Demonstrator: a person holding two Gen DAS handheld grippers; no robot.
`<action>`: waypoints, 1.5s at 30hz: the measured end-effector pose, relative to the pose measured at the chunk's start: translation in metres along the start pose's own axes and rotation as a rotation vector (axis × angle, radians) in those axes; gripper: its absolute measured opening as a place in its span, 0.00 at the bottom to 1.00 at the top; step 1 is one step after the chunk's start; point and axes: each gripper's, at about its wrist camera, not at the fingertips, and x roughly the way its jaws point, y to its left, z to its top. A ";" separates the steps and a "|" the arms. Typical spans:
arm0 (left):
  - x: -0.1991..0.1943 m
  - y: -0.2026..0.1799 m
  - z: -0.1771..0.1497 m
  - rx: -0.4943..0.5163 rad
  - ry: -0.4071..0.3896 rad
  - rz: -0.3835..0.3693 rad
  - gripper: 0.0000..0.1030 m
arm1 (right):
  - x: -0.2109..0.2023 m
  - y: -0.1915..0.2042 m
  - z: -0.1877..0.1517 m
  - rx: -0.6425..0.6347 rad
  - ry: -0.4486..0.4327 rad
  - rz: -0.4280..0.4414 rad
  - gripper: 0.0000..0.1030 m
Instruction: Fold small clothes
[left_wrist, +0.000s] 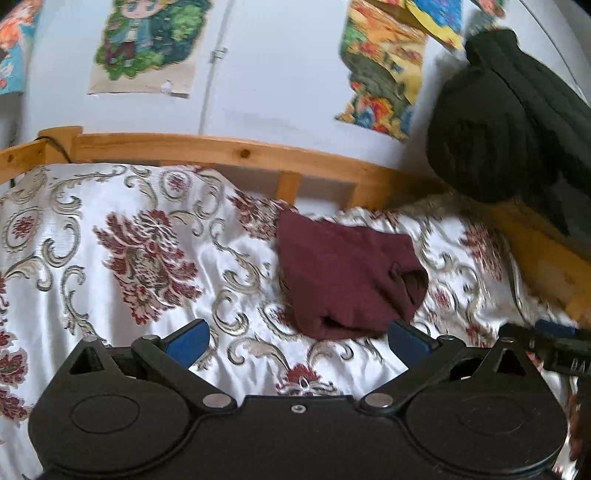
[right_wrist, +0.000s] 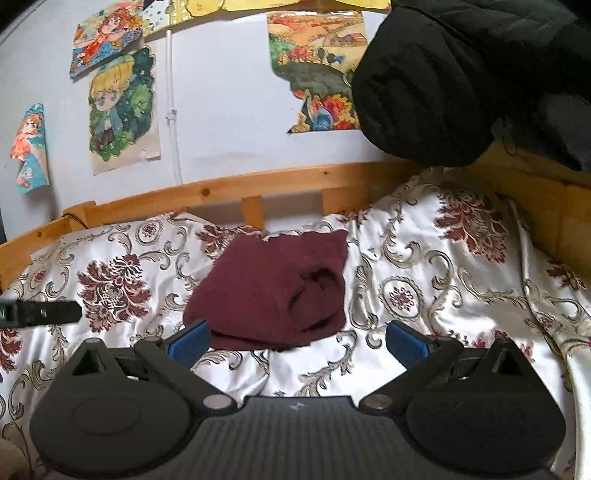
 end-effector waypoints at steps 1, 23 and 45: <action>0.002 -0.002 -0.001 0.012 0.011 -0.001 0.99 | 0.000 0.000 0.000 0.000 0.003 -0.005 1.00; 0.012 -0.004 -0.007 0.035 0.068 0.003 0.99 | 0.005 -0.003 -0.002 0.013 0.021 -0.012 1.00; 0.015 -0.001 -0.008 0.022 0.094 0.023 0.99 | 0.006 0.002 -0.003 0.012 0.030 -0.016 1.00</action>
